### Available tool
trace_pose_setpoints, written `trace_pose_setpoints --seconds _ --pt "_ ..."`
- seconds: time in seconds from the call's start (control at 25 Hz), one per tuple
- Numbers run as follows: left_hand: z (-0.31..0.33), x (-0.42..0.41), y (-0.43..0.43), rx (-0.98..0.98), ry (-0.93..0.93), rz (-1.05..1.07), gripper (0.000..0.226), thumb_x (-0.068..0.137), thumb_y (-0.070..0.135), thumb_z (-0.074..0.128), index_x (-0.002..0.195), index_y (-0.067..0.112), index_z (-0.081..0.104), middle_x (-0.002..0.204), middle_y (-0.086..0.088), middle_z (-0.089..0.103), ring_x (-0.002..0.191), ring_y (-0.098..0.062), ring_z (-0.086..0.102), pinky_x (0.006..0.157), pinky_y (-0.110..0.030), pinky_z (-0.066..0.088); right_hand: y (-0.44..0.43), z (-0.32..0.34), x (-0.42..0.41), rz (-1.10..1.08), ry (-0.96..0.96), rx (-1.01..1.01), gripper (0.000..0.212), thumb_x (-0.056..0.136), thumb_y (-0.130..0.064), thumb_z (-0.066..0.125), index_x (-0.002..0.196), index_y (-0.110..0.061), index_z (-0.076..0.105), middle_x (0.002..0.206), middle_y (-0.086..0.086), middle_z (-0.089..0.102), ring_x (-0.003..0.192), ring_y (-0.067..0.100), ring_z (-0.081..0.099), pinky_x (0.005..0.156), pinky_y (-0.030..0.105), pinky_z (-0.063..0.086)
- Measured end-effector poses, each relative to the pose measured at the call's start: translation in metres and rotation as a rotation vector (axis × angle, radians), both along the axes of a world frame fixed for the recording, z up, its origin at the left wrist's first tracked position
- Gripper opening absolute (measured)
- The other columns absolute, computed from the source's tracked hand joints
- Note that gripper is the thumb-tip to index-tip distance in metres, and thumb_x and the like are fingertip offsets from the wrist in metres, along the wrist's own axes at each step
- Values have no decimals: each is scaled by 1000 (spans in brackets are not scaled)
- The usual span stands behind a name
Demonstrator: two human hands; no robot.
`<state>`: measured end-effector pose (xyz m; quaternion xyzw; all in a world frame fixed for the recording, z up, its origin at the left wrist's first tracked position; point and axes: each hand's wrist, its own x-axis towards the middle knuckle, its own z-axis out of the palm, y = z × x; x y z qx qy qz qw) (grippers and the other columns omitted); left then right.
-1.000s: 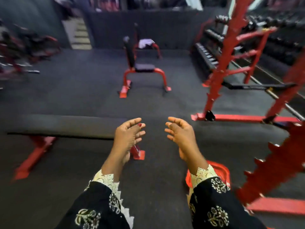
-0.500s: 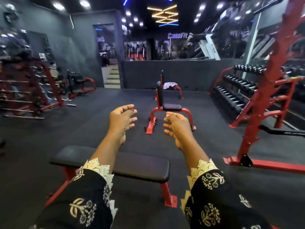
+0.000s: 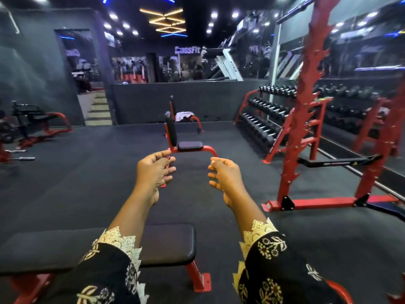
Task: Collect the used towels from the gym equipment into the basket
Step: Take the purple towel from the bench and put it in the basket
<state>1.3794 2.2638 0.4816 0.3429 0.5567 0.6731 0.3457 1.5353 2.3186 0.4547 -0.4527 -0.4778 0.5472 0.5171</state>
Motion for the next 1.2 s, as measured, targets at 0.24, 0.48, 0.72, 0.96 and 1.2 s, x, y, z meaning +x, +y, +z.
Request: trace_pose_setpoints --seconds 0.24,0.48,0.72,0.96,1.2 --pt "3 47 154 30 -21 -133 18 93 10 54 107 15 64 100 -5 71 85 -24 66 68 -29 49 135 5 49 -83 -18 35 12 91 -13 52 95 -20 61 84 4 56 74 17 51 59 29 42" --pt "13 97 316 55 -55 -211 21 95 8 49 112 13 61 106 -8 68 82 -20 64 72 -30 48 282 19 103 -157 -51 87 13 91 -14 52 94 -22 62 83 2 60 75 17 54 63 32 45" --pt "-3 124 449 10 -15 -276 23 95 7 50 115 12 61 107 -9 68 77 -16 63 70 -28 49 414 2 127 -194 -52 45 13 89 -16 53 92 -24 63 84 1 62 76 16 57 65 32 48" --pt "-59 116 640 -53 -33 -284 21 94 8 50 110 15 61 106 -8 68 76 -18 64 71 -29 49 592 -53 129 -216 -47 -18 14 89 -13 53 90 -24 62 82 0 61 75 15 57 59 27 46" --pt "-84 110 860 -133 -98 -289 23 96 8 48 116 12 60 107 -7 67 75 -16 62 64 -24 43 805 -76 105 -236 -53 -122 14 93 -13 51 99 -19 61 85 1 61 80 18 57 61 26 45"
